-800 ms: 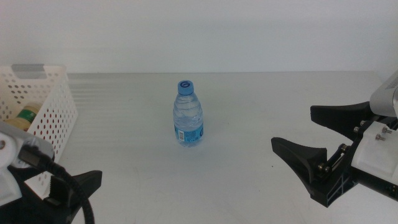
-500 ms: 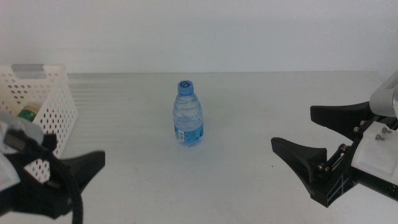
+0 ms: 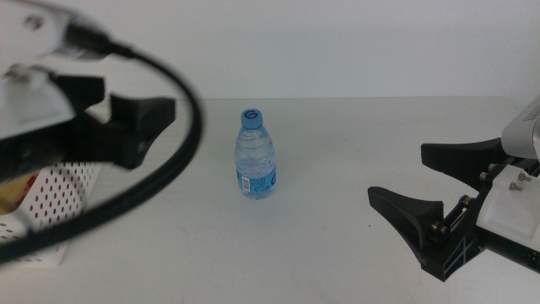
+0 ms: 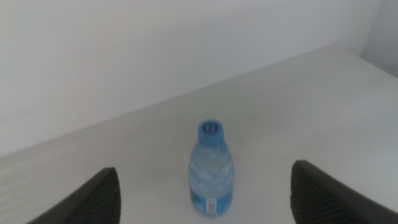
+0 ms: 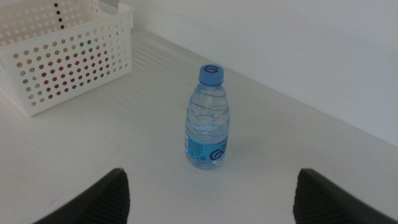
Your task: Use arms to grab the bottles and put them into the dustbin to the left of the table.
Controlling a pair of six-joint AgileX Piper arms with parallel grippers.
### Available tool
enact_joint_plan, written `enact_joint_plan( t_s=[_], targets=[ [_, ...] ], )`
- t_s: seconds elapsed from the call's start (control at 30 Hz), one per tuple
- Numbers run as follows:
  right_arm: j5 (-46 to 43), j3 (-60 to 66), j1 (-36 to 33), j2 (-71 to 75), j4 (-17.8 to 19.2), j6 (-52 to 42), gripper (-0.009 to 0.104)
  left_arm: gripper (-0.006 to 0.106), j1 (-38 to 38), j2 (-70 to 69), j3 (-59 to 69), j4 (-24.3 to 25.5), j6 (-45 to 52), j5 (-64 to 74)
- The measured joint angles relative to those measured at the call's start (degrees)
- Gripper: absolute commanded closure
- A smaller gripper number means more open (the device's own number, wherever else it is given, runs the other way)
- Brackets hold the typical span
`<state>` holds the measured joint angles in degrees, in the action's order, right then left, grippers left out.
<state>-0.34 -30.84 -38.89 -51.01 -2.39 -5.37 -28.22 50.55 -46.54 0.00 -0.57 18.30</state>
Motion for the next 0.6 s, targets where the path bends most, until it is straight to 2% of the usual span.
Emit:
enact_joint_plan(
  t_s=[0.27,0.6],
  targets=[
    [0.0,0.0,0.0,0.0,0.0,0.0,0.023,0.010,0.0,9.0,0.1,0.6,0.0,-10.8],
    [0.0,0.0,0.0,0.0,0.0,0.0,0.023,0.010,0.0,13.6,13.8,0.8,0.0,-33.3]
  ],
)
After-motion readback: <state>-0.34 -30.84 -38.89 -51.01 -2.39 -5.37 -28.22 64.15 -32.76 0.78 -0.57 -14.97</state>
